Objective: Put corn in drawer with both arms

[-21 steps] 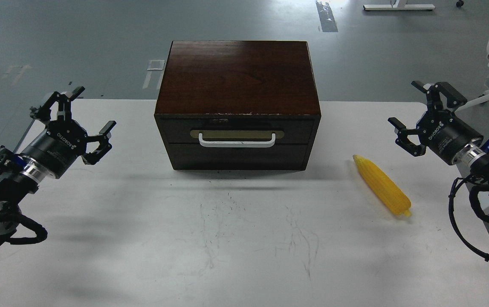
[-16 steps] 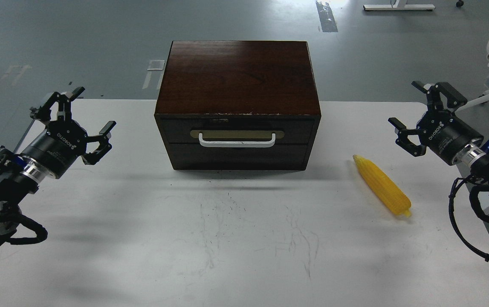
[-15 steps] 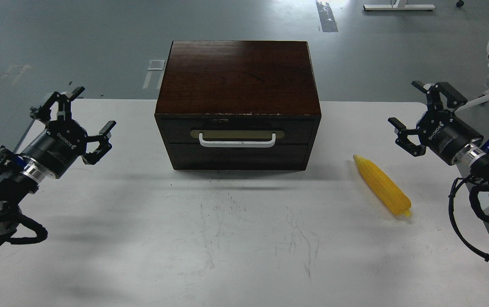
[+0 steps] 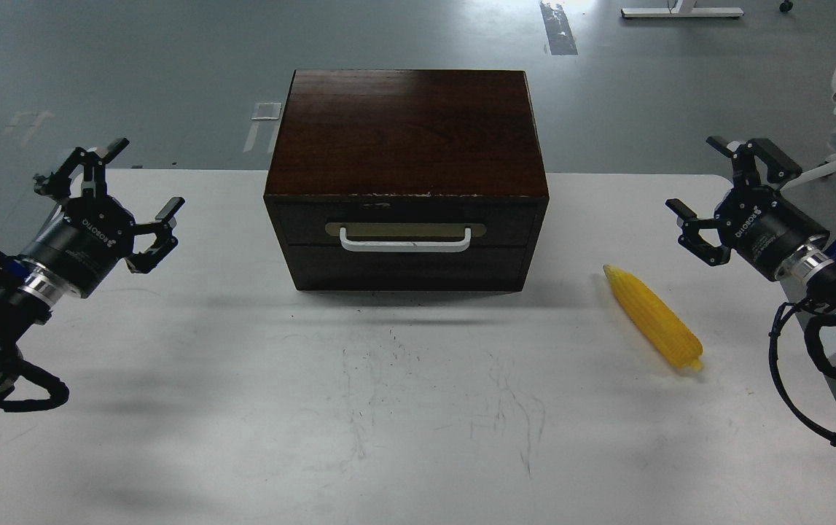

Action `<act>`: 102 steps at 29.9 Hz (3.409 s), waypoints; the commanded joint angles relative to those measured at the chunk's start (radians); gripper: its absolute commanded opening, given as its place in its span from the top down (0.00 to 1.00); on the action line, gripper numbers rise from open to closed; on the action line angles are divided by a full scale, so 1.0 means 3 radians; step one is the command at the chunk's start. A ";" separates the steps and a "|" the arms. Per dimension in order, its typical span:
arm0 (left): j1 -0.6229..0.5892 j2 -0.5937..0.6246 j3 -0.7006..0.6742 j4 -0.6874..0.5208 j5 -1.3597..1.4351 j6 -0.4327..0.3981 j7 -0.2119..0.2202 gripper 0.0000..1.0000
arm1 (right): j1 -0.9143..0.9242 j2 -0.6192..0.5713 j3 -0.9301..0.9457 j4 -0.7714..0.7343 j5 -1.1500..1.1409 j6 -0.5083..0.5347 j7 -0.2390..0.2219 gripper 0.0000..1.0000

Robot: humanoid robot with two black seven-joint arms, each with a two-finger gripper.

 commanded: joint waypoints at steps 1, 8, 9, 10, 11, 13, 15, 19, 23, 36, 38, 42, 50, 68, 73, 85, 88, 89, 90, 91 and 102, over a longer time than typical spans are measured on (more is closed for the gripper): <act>-0.0039 0.0128 -0.0038 -0.0011 0.0239 0.0000 0.0000 0.01 | 0.0005 -0.0012 0.0005 -0.0005 -0.0001 0.0000 0.0000 0.00; -0.0494 0.0394 -0.0033 -0.0144 0.1170 0.0000 0.0000 0.01 | 0.0010 -0.0017 0.0036 -0.0005 -0.0006 0.0000 0.0000 0.00; -0.0611 0.0425 -0.0033 -0.0230 0.1444 0.0000 0.0000 0.01 | 0.0015 -0.0022 0.0036 -0.0005 -0.0011 0.0000 0.0000 0.00; -0.0718 0.0435 -0.0038 -0.0333 0.1746 0.0000 0.0000 0.01 | 0.0021 -0.0022 0.0036 -0.0005 -0.0011 0.0000 0.0000 0.00; -0.0719 0.0436 -0.0038 -0.0334 0.1749 0.0000 0.0000 0.01 | 0.0021 -0.0022 0.0036 -0.0005 -0.0011 0.0000 0.0000 0.00; -0.0847 0.0446 -0.0049 -0.0502 0.2161 0.0000 0.0000 0.01 | 0.0031 -0.0022 0.0036 -0.0005 -0.0011 0.0000 0.0000 0.00; -0.1081 0.0441 -0.0049 -0.0736 0.2692 0.0000 0.0000 0.01 | 0.0036 -0.0032 0.0036 -0.0005 -0.0016 0.0000 0.0000 0.00; -0.1333 0.0369 -0.0028 -0.1054 0.3531 0.0000 0.0000 0.01 | 0.0041 -0.0037 0.0030 -0.0010 -0.0032 0.0000 0.0000 0.00; -0.1649 0.0094 0.0028 -0.1330 0.4680 0.0000 0.0000 0.01 | 0.0041 -0.0037 0.0025 -0.0010 -0.0042 0.0000 0.0000 0.00; -0.2391 -0.0761 0.0938 -0.1208 0.6381 0.0000 0.0000 0.01 | 0.0036 -0.0094 0.0025 -0.0051 -0.0042 0.0000 0.0000 0.00; -0.2452 -0.0847 0.1020 -0.1157 0.6539 0.0000 0.0000 0.01 | 0.0031 -0.0099 0.0025 -0.0051 -0.0042 0.0000 0.0000 0.00; -0.2489 -0.1026 0.1148 -0.1009 0.6826 0.0000 0.0000 0.01 | 0.0031 -0.0099 0.0025 -0.0046 -0.0042 0.0000 0.0000 0.00; -0.2494 -0.1139 0.1368 -0.0922 0.7015 0.0000 0.0000 0.01 | 0.0031 -0.0109 0.0025 -0.0051 -0.0042 0.0000 0.0000 0.00; -0.2494 -0.1303 0.1485 -0.0651 0.7041 0.0000 0.0000 0.01 | 0.0021 -0.0124 0.0031 -0.0051 -0.0042 0.0000 0.0000 0.00; -0.2494 -0.1303 0.1531 -0.0605 0.7036 0.0000 0.0000 0.01 | 0.0010 -0.0129 0.0031 -0.0046 -0.0042 0.0000 0.0000 0.00; -0.2494 -0.1308 0.1537 -0.0554 0.7036 0.0000 0.0000 0.01 | 0.0005 -0.0165 0.0041 -0.0041 -0.0042 0.0000 0.0000 0.00; -0.2494 -0.1308 0.1537 -0.0523 0.7036 0.0000 0.0000 0.01 | 0.0005 -0.0165 0.0041 -0.0041 -0.0042 0.0000 0.0000 0.00; -0.2494 -0.1308 0.1537 -0.0503 0.7031 0.0000 0.0000 0.01 | 0.0005 -0.0165 0.0041 -0.0041 -0.0042 0.0000 0.0000 0.00; -0.2494 -0.1303 0.1537 -0.0497 0.7031 0.0000 0.0000 0.01 | 0.0000 -0.0165 0.0041 -0.0041 -0.0042 0.0000 0.0000 0.00; -0.2494 -0.1303 0.1537 -0.0492 0.7031 0.0000 0.0000 0.01 | 0.0000 -0.0165 0.0041 -0.0041 -0.0042 0.0000 0.0000 0.00; -0.2478 -0.1293 0.1634 -0.0472 0.7010 0.0000 0.0000 0.01 | 0.0000 -0.0165 0.0041 -0.0041 -0.0042 0.0000 0.0000 0.00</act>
